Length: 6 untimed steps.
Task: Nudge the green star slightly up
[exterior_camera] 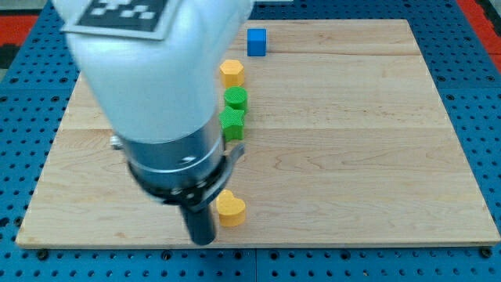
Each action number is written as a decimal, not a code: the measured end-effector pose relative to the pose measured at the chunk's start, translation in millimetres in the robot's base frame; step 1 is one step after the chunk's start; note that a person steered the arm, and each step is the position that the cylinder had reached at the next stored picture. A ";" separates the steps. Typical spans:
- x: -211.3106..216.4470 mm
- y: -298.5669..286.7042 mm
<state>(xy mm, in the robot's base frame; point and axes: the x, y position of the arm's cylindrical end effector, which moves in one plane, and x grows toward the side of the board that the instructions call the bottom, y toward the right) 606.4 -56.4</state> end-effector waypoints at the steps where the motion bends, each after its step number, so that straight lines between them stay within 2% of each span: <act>1: -17.3 37.9; 2: -26.3 -24.6; 3: -65.3 29.5; 4: -110.0 56.1; 6: -187.4 56.1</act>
